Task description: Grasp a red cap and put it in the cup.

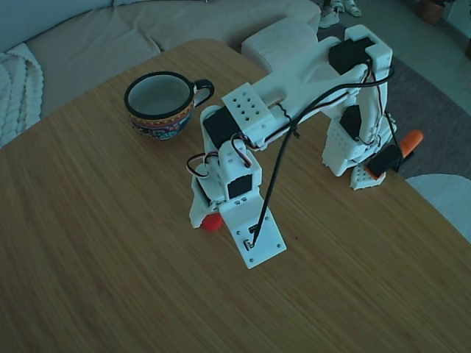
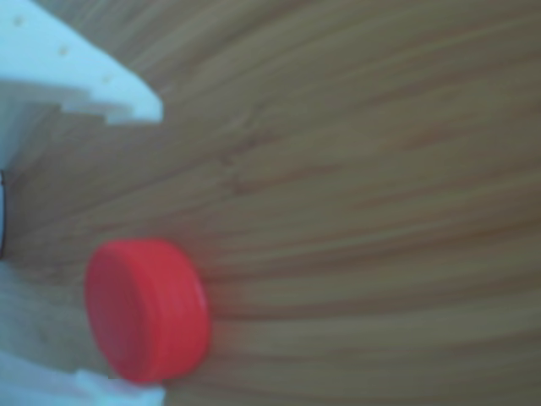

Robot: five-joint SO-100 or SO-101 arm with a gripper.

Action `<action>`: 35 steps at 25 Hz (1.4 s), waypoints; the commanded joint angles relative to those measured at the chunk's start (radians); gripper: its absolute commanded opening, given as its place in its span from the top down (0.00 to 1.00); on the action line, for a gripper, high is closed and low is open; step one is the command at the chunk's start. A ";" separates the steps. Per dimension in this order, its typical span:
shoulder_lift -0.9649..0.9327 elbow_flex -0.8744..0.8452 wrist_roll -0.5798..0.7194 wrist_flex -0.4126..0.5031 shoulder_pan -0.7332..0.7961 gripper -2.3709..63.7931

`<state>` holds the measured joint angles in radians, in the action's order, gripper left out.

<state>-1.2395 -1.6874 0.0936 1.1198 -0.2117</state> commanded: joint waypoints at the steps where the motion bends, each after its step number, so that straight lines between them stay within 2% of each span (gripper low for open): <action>1: -0.015 0.008 -0.003 0.003 -0.003 0.50; 8: -0.015 0.009 -0.008 -0.006 -0.005 0.75; 11: -0.015 0.011 -0.008 -0.006 -0.005 0.81; 19: -0.015 0.011 -0.009 -0.006 -0.003 0.82; 22: -0.015 0.017 -0.017 -0.006 -0.003 0.87; 28: -0.015 0.020 -0.021 -0.005 -0.003 0.89; 35: -0.018 0.092 -0.021 0.044 -0.003 0.89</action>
<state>-1.2395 -1.6628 0.0813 1.1474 -0.2086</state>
